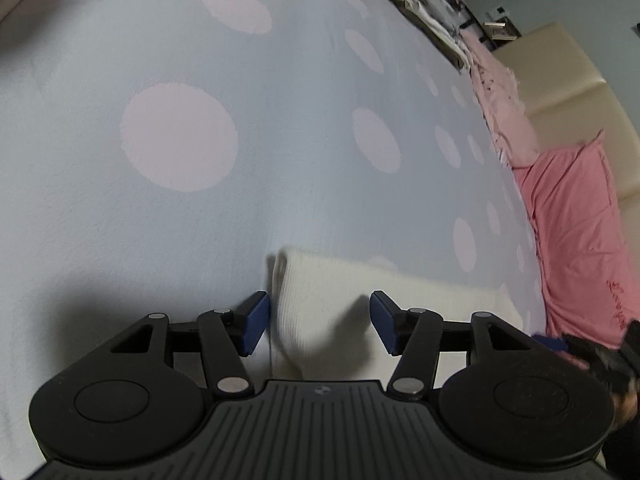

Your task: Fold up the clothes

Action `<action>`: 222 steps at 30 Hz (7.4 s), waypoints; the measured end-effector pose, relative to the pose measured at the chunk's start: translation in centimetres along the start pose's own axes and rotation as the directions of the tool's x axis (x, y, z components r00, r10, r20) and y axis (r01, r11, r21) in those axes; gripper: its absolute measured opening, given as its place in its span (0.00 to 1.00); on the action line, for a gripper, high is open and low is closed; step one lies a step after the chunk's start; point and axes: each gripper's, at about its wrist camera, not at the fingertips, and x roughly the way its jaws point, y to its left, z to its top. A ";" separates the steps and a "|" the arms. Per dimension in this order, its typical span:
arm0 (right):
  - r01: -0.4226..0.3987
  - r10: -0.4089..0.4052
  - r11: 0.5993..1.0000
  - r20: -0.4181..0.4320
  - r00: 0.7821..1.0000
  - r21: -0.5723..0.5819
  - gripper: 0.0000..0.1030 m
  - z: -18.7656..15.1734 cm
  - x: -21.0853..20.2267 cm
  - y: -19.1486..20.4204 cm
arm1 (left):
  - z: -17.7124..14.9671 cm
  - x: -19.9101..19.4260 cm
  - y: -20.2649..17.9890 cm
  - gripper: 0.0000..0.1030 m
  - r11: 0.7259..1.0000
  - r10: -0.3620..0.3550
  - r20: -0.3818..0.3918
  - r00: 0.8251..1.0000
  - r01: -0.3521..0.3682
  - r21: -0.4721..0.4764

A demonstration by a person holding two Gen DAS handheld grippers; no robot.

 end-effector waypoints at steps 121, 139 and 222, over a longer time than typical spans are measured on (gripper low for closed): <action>-0.346 0.298 0.681 0.187 0.936 0.645 0.08 -3.7 12.0 8.3 | 0.9 -7.6 3.5 0.07 0.995 -0.027 -0.047 0.999 0.022 -0.096; -0.161 0.283 0.788 -0.117 0.952 0.594 0.09 -9.7 7.6 7.4 | -10.0 -7.9 -0.4 0.12 0.991 0.122 -0.267 0.956 -0.134 -0.027; -0.439 0.296 0.474 0.331 0.896 0.763 0.59 3.0 8.7 -8.7 | 10.4 -2.8 -4.4 0.47 0.977 0.022 0.334 0.942 0.050 -0.207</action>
